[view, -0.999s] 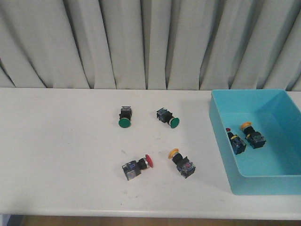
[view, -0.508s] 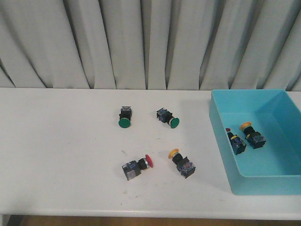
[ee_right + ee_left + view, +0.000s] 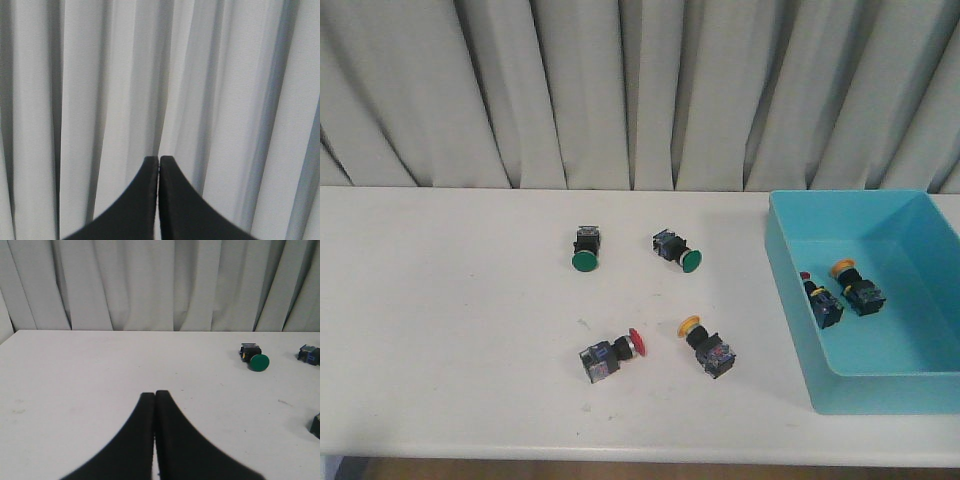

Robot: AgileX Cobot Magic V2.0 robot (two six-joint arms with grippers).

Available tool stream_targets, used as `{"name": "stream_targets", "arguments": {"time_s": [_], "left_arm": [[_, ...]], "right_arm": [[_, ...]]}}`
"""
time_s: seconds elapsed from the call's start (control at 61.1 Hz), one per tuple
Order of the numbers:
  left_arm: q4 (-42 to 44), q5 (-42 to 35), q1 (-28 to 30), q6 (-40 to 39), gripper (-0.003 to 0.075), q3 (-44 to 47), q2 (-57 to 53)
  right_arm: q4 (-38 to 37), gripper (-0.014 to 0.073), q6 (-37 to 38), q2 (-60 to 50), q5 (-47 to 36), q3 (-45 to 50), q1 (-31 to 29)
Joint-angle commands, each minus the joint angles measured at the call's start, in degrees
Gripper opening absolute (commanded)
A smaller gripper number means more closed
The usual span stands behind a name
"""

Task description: Pick red and yellow buttons and place in box

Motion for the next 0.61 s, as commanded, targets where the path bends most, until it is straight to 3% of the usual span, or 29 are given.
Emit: {"name": "stream_targets", "arguments": {"time_s": [0.0,0.589], "left_arm": [[-0.55,-3.83,-0.05,-0.01,-0.0007,2.81,-0.89],[-0.55,-3.83,-0.05,-0.01,-0.0007,2.81,-0.89]], "right_arm": [[2.46,-0.0008,-0.30,-0.35,1.17,-1.39,0.11],[2.46,-0.0008,-0.80,-0.35,0.32,-1.39,0.11]]}}
